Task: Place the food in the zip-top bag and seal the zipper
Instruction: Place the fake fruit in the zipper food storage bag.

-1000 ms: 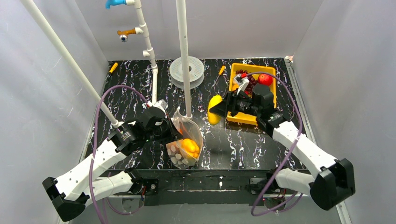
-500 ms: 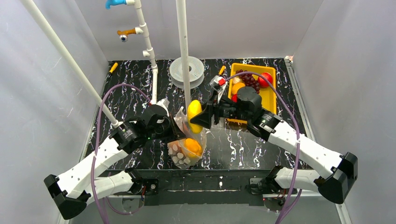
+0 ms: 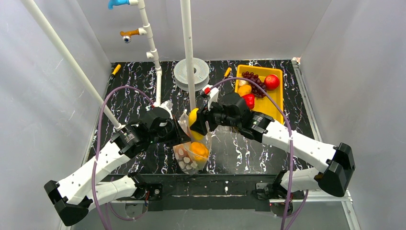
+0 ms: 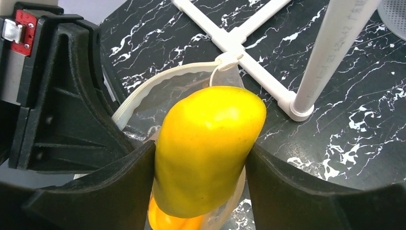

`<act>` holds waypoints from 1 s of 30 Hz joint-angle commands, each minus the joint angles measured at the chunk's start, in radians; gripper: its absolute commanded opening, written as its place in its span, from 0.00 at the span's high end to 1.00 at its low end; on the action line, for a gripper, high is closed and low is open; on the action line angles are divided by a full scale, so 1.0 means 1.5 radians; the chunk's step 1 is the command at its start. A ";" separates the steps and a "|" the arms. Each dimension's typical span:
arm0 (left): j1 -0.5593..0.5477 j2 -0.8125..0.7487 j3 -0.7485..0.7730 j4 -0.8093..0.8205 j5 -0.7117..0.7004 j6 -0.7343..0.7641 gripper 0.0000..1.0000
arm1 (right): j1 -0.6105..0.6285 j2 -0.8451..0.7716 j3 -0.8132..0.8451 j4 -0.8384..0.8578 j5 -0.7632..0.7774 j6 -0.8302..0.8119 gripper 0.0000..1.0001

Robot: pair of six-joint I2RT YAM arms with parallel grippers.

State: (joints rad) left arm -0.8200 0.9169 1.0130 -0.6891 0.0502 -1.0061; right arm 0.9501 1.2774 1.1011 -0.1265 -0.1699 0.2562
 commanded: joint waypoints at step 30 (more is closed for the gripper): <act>-0.001 -0.037 -0.003 -0.004 -0.008 0.002 1.00 | 0.052 0.004 0.056 -0.053 0.083 0.015 0.16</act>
State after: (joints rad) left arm -0.8200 0.8894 1.0084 -0.6968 0.0452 -1.0058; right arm 1.0222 1.3071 1.1885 -0.2405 0.0299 0.2298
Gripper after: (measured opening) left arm 0.007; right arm 0.897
